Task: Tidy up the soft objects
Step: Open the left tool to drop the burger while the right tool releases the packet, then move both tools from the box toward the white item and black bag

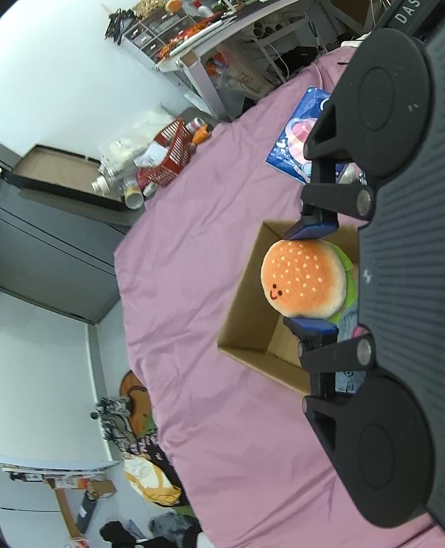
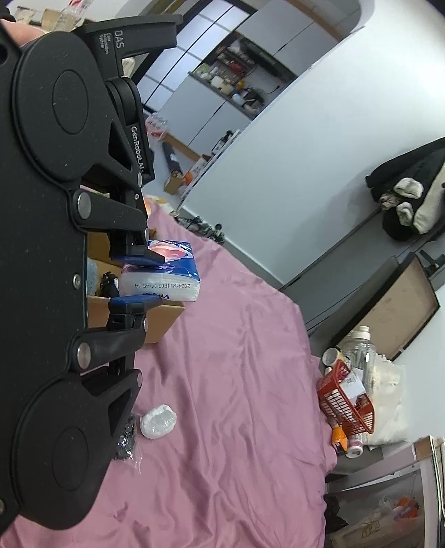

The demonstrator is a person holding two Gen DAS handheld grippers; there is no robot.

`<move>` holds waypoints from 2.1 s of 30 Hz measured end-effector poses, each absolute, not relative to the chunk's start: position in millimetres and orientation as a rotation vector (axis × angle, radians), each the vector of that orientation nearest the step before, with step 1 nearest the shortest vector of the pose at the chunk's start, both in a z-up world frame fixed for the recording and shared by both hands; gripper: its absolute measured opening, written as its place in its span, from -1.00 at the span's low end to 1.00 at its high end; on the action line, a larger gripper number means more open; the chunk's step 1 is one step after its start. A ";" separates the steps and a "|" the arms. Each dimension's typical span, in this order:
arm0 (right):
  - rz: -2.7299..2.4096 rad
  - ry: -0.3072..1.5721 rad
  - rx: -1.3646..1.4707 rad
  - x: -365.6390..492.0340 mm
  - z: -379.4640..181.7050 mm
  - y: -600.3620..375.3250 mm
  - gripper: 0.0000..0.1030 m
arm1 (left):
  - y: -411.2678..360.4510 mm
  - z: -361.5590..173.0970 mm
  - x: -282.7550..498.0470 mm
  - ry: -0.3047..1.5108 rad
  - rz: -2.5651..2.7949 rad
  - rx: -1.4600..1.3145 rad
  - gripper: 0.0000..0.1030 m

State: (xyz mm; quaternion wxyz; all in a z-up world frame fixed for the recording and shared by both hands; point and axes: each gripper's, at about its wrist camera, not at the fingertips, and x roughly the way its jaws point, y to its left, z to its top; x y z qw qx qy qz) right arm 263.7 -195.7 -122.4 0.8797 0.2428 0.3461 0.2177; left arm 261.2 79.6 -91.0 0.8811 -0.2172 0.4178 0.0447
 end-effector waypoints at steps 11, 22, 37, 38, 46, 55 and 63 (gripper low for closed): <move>0.420 0.770 0.456 280.9 -135.4 -171.3 -0.66 | 93.7 -120.9 279.1 0.947 0.130 -0.442 0.04; 0.406 0.773 0.459 288.0 -140.9 -161.6 -0.31 | 113.1 -108.5 276.5 0.941 0.130 -0.478 0.34; 0.377 0.722 0.469 262.8 -117.4 -206.6 0.60 | 90.4 -70.6 247.9 0.934 0.132 -0.405 0.59; 0.382 0.717 0.468 261.4 -115.6 -209.4 0.61 | 88.9 -68.8 246.6 0.934 0.133 -0.404 0.65; 0.413 0.712 0.548 256.9 -104.4 -252.1 0.82 | 67.4 -49.7 236.4 0.883 0.125 -0.400 0.99; 0.331 0.729 0.618 260.5 -114.2 -295.1 0.86 | 30.0 -39.1 235.5 0.845 0.045 -0.413 0.99; 0.274 0.770 0.697 259.0 -132.1 -317.6 0.86 | -0.5 -48.2 242.8 0.884 0.028 -0.390 0.99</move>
